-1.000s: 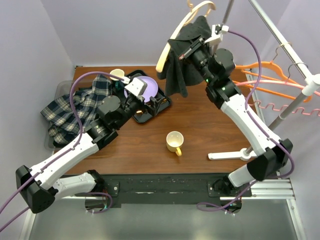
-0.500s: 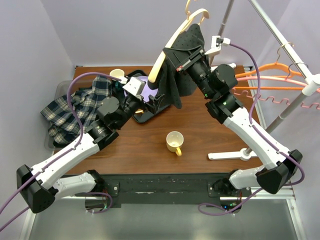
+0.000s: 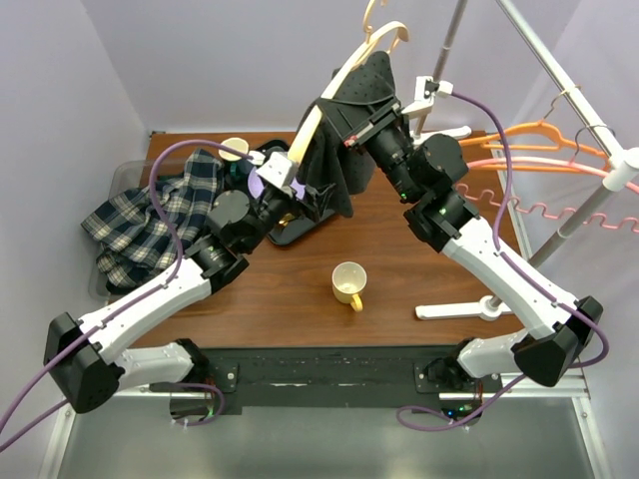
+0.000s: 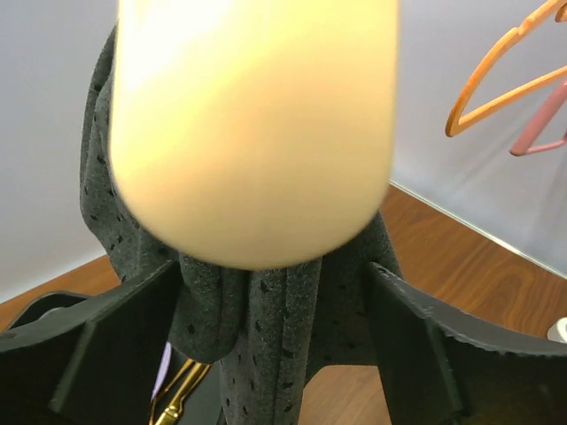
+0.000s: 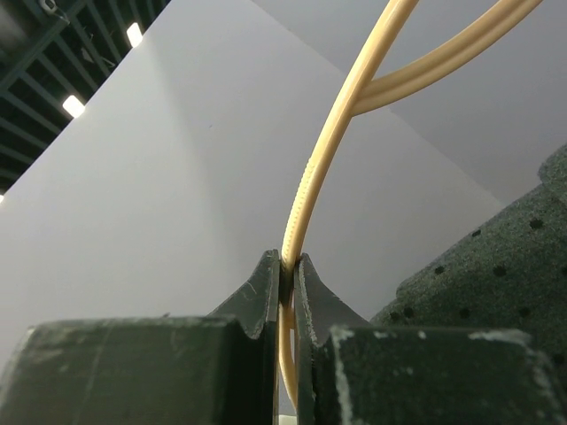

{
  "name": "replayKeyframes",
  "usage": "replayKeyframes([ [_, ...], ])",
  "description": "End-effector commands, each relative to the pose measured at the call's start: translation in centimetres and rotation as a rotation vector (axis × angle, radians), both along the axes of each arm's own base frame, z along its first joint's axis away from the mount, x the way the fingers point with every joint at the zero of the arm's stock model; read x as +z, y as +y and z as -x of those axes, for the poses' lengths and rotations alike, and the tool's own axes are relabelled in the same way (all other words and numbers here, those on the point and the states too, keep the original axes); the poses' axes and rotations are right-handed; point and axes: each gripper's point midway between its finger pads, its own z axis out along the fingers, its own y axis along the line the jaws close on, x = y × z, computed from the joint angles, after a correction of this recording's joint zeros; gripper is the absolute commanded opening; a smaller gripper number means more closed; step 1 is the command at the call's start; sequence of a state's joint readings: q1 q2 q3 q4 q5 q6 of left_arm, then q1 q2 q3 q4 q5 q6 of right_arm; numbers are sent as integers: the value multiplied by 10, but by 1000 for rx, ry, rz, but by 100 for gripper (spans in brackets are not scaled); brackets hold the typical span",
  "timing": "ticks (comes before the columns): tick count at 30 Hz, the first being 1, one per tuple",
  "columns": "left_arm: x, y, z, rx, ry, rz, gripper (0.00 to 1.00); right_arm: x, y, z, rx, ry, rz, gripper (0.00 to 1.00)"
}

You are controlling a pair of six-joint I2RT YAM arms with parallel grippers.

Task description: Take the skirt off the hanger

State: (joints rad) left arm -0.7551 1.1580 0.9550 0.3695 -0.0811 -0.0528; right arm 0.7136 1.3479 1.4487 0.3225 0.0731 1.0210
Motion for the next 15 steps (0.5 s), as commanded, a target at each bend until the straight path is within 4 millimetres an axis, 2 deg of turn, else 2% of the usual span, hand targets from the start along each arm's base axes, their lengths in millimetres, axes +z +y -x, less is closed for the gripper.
replayKeyframes([
  [1, 10, -4, 1, -14, -30, 55, 78, 76, -30, 30, -24, -178, -184, 0],
  [3, 7, -3, 2, -11, -29, 53, 74, 78, -31, 31, -18, -180, -199, 0],
  [6, 7, 0, 1, 4, -36, 64, 73, 78, -30, 33, 2, -172, -213, 0],
  [11, 6, 2, -6, 39, -37, 74, 79, 78, -32, 40, 20, -164, -243, 0],
  [12, 5, 2, -6, 37, -35, 74, 77, 77, -32, 40, 18, -161, -241, 0],
  [13, 5, 0, -5, 29, -35, 74, 65, 76, -32, 40, 12, -164, -237, 0],
  [15, 5, 0, -4, 19, -34, 76, 51, 77, -35, 39, -8, -163, -237, 0],
])
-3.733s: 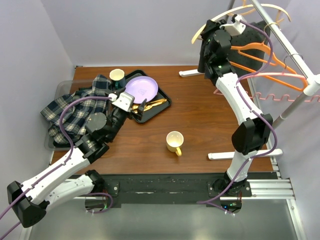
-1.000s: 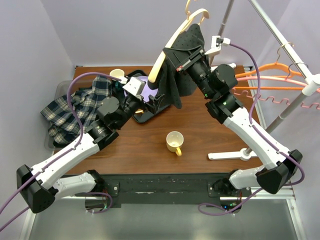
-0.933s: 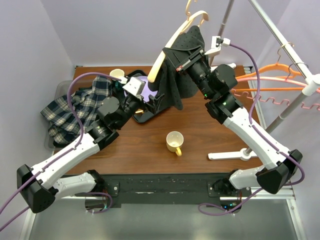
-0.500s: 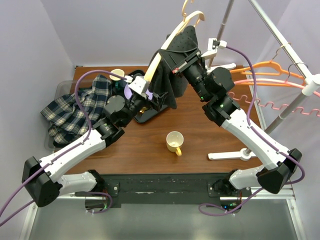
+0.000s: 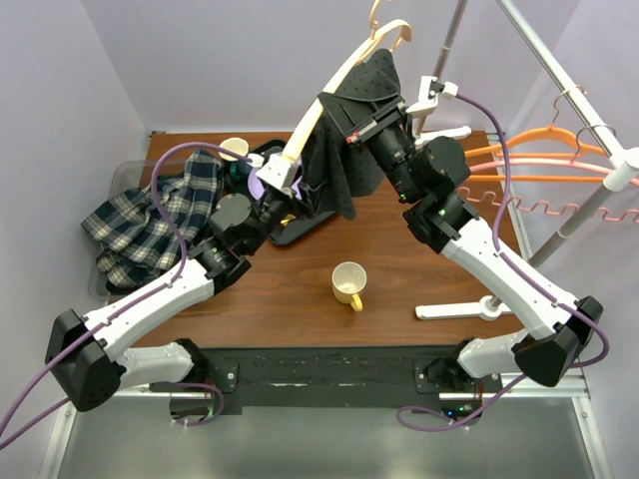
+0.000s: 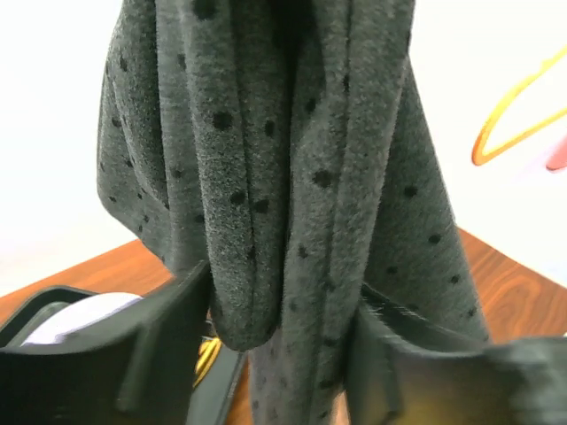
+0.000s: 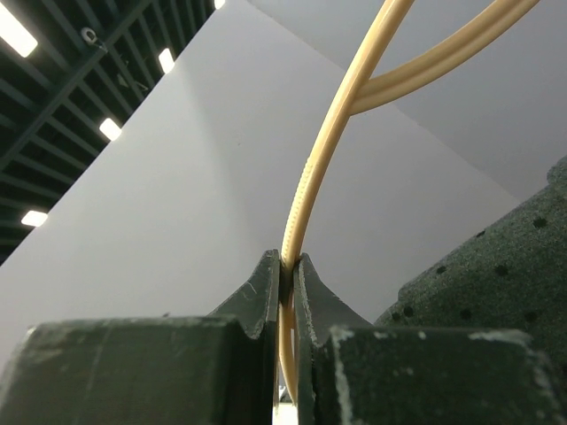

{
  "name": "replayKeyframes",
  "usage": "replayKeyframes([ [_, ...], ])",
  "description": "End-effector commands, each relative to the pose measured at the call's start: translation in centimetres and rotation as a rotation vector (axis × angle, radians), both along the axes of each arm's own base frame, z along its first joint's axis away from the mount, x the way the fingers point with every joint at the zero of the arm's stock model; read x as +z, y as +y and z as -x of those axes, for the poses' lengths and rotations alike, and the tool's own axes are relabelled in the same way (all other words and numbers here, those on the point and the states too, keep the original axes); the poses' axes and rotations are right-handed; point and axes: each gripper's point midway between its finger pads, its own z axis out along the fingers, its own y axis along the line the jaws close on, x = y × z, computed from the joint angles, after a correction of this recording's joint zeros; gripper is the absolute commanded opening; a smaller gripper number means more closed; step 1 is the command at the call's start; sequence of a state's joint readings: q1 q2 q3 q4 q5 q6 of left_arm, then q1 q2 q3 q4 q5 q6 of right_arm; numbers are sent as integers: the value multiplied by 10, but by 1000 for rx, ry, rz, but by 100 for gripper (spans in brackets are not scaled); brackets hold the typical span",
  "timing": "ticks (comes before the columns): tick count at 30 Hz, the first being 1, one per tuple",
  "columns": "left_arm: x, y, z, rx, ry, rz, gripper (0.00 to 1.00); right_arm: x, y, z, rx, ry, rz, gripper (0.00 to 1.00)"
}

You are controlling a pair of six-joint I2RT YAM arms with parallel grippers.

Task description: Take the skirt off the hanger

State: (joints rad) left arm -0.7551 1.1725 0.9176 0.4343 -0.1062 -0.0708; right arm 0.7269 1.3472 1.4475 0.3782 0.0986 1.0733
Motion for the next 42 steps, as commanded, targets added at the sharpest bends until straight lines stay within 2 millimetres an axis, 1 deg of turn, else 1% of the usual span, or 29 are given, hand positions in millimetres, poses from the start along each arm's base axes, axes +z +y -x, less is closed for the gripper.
replayKeyframes([
  [1, 10, -2, 3, -10, -30, 42, 37, 63, -35, 33, -43, -165, -146, 0],
  [2, 7, -2, 4, -13, -20, 34, 30, 65, -37, 32, -59, -173, -143, 0],
  [3, 6, -1, 5, -15, -13, 33, 23, 72, -42, 32, -84, -186, -147, 0],
  [4, 0, 0, 7, -17, 6, 16, 13, 74, -44, 30, -114, -201, -122, 0],
  [6, -4, 5, 12, -19, 16, 11, 6, 78, -47, 21, -168, -193, -99, 0],
  [7, -8, 7, 14, -21, 23, 8, 0, 79, -47, 18, -183, -189, -98, 0],
  [9, -16, 12, 21, -24, 43, 4, 0, 84, -46, 11, -200, -194, -117, 0],
  [10, -24, 14, 23, -22, 57, -8, 0, 87, -45, 9, -204, -196, -120, 0],
  [11, -24, 17, 26, -19, 57, -6, 0, 90, -46, 7, -215, -202, -120, 0],
  [13, -33, 19, 29, -25, 78, -26, 0, 102, -49, 6, -245, -221, -120, 0],
  [15, -36, 23, 32, -23, 89, -39, 0, 115, -54, 8, -264, -238, -130, 0],
  [18, -35, 26, 39, -35, 90, -42, 0, 125, -64, 4, -332, -242, -119, 0],
  [19, -35, 25, 41, -44, 92, -41, 0, 124, -63, 2, -343, -244, -106, 0],
  [21, -31, 26, 46, -61, 91, -35, 0, 124, -69, -2, -396, -253, -89, 0],
  [22, -26, 24, 50, -87, 84, -32, 0, 123, -69, -3, -400, -250, -88, 0],
  [23, -24, 23, 52, -98, 85, -26, 0, 115, -68, -8, -407, -237, -78, 0],
  [24, -23, 21, 54, -110, 91, -26, 0, 116, -68, -6, -400, -243, -96, 0],
  [26, -16, 16, 58, -144, 88, -19, 1, 108, -64, -7, -386, -244, -95, 0],
  [27, -14, 14, 59, -163, 86, -15, 4, 109, -64, -5, -377, -253, -109, 0],
  [28, -11, 8, 65, -206, 80, -12, 5, 109, -64, -4, -375, -255, -112, 0],
  [30, -14, 2, 68, -244, 94, -14, 12, 106, -64, -8, -387, -245, -110, 0],
  [31, -10, -2, 71, -271, 94, -15, 14, 106, -65, -10, -395, -243, -110, 0],
  [32, -14, -4, 70, -278, 107, -24, 16, 107, -66, -9, -398, -245, -112, 0],
  [33, -17, -6, 71, -285, 118, -32, 22, 108, -65, -9, -397, -247, -109, 0],
  [34, -15, -7, 71, -290, 116, -32, 25, 108, -65, -9, -398, -247, -110, 0],
  [36, -15, -8, 69, -287, 115, -33, 28, 113, -67, -5, -383, -251, -128, 0],
  [38, -16, -8, 66, -276, 115, -31, 24, 113, -65, -1, -359, -254, -132, 0],
  [39, -14, -9, 65, -273, 108, -27, 20, 113, -64, 1, -342, -248, -142, 0],
  [42, -15, -11, 58, -255, 107, -26, 18, 112, -62, 5, -310, -243, -155, 0],
])
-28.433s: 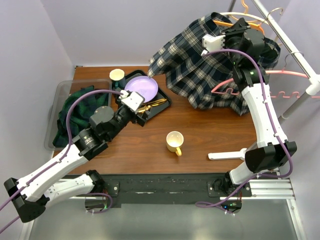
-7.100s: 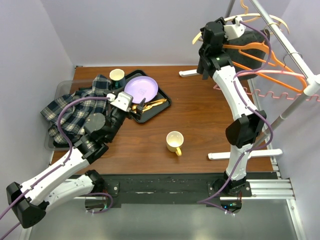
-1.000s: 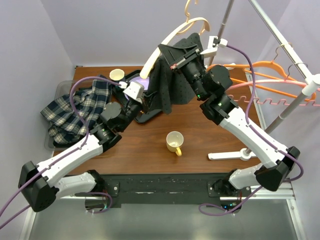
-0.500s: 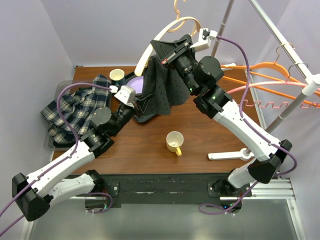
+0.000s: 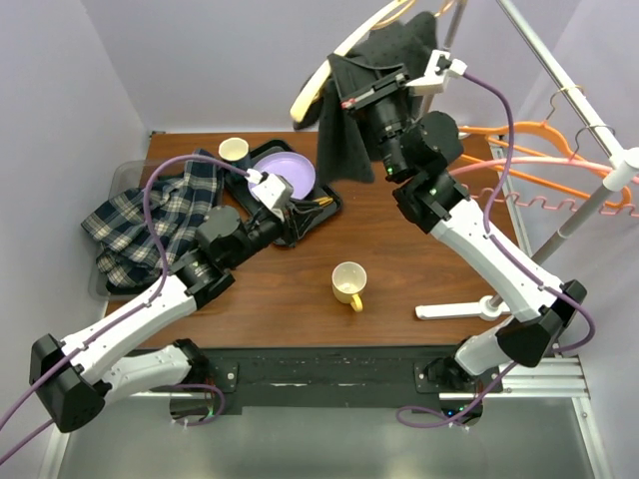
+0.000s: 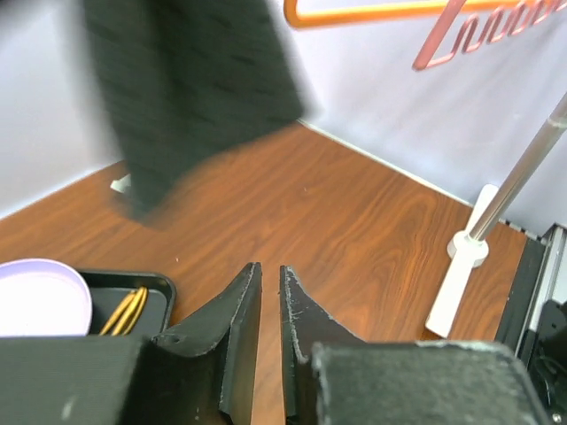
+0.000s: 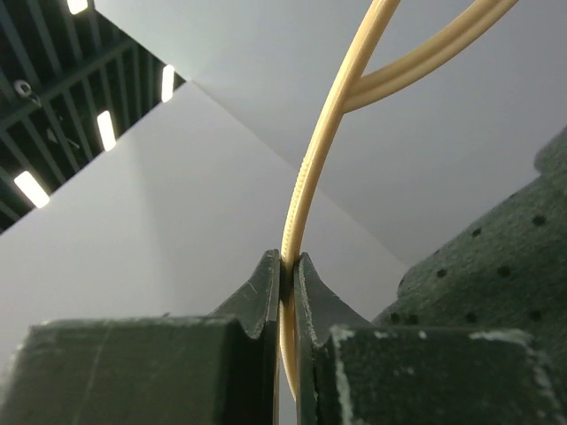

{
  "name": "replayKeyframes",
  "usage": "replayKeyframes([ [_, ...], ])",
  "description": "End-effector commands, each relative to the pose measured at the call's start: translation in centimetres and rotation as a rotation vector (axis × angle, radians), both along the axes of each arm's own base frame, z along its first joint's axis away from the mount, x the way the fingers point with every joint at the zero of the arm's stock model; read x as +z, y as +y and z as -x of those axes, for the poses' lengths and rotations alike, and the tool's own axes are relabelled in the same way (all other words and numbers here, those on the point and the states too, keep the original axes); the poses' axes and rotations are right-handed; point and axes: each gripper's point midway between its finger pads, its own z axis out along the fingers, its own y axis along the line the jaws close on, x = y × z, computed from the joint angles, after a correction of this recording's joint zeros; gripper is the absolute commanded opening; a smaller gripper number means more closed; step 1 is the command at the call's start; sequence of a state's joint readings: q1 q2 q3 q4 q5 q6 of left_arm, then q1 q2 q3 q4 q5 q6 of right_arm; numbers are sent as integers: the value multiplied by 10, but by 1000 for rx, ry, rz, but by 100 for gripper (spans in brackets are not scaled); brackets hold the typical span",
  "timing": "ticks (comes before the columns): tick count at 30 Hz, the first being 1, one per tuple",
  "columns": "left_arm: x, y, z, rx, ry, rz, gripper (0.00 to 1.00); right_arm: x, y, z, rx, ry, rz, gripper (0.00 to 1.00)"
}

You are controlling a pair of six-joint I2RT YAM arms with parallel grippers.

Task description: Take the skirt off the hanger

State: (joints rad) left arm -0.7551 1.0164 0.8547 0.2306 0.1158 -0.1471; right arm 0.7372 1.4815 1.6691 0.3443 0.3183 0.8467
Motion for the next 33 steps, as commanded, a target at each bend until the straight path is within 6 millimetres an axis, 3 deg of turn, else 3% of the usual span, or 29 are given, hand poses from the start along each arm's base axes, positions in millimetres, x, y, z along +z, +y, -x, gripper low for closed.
replayKeyframes([
  [1, 9, -6, -2, -12, -7, 18, 19, 80, -49, 50, -9, -205, -193, 0],
  [2, 7, -7, -5, -1, -2, 15, 23, 79, -48, 51, -2, -206, -189, 0],
  [3, 8, -6, -7, 9, -3, 18, 37, 79, -48, 52, 2, -207, -190, 0],
  [8, 21, 13, -27, 168, -19, 53, 65, 80, -49, 58, 20, -216, -190, 0],
  [11, 41, 31, -34, 265, -53, 86, 76, 81, -47, 63, 53, -212, -196, 0],
  [14, 58, 38, -26, 261, -95, 94, 87, 82, -42, 70, 108, -206, -195, 0],
  [18, 76, 32, -9, 166, -159, 87, 91, 81, -37, 77, 165, -204, -209, 0],
  [23, 83, 8, 0, 29, -184, 62, 93, 83, -42, 80, 156, -205, -227, 0],
  [26, 84, 2, -9, 42, -180, 53, 93, 85, -42, 84, 174, -207, -240, 0],
  [33, 90, 12, -36, 183, -181, 39, 93, 88, -44, 91, 193, -208, -252, 0],
])
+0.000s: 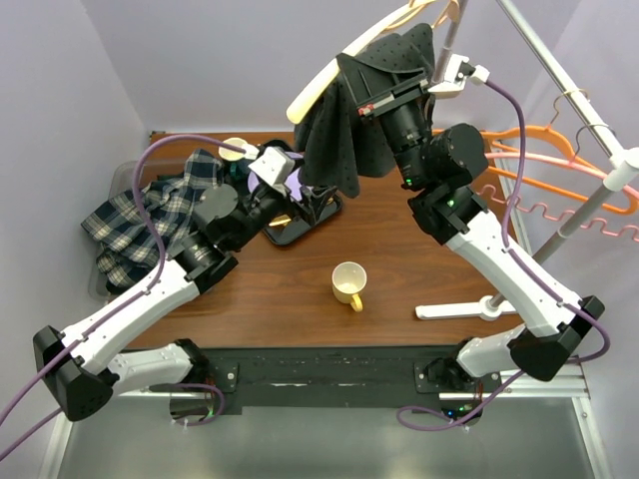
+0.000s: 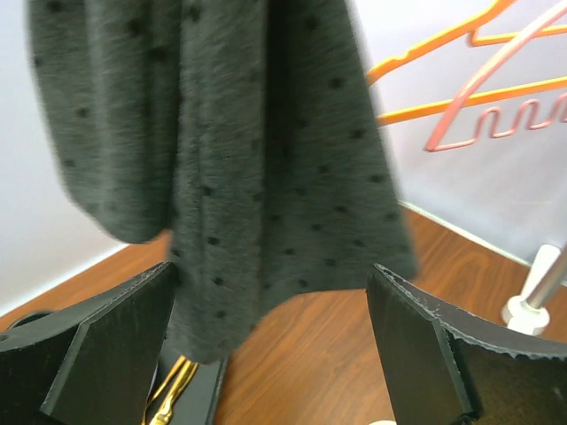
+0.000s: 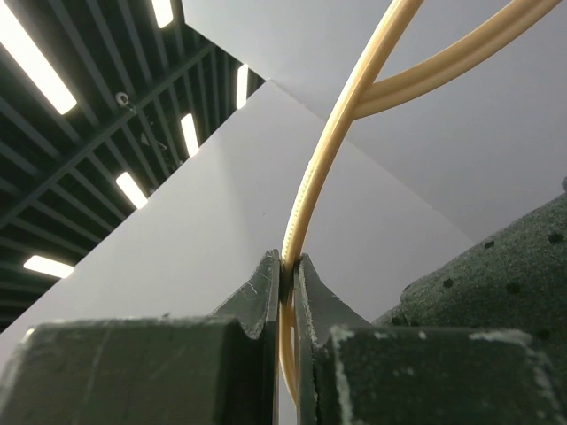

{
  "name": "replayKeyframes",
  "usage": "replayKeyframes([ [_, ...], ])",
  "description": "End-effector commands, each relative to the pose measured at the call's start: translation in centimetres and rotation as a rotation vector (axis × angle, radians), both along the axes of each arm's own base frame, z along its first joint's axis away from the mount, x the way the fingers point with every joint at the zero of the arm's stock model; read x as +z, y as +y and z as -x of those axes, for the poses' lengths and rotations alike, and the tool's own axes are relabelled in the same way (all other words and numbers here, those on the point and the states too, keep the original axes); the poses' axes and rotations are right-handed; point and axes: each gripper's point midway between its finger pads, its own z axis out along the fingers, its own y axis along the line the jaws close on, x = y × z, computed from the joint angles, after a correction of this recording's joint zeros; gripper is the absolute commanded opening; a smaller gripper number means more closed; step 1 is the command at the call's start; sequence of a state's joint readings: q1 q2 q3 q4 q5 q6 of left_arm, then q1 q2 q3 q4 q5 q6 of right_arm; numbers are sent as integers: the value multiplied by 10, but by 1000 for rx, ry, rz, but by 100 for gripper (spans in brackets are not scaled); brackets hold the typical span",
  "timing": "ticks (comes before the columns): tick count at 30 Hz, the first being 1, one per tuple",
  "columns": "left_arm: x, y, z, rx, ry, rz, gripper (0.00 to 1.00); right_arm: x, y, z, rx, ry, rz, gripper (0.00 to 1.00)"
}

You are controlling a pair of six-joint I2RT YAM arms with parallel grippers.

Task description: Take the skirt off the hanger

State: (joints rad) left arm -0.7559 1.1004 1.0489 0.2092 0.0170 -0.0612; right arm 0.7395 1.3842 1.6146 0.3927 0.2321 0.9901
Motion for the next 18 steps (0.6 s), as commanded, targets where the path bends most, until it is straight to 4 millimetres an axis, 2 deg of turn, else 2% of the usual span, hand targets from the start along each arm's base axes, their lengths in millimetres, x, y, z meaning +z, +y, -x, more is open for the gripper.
replayKeyframes([
  [1, 28, 9, -10, 81, -61, 26, 93, 55, -31, 47, 38, -154, -120, 0],
  [7, 23, 16, -26, 165, -71, -11, 93, 59, -35, 53, 43, -163, -129, 0],
  [11, 23, 22, -28, 198, -77, -19, 93, 59, -34, 53, 43, -166, -119, 0],
  [14, 26, 15, -25, 158, -93, -13, 93, 58, -34, 53, 45, -165, -121, 0],
  [18, 29, -4, -13, 34, -116, 21, 89, 55, -33, 51, 46, -157, -128, 0],
])
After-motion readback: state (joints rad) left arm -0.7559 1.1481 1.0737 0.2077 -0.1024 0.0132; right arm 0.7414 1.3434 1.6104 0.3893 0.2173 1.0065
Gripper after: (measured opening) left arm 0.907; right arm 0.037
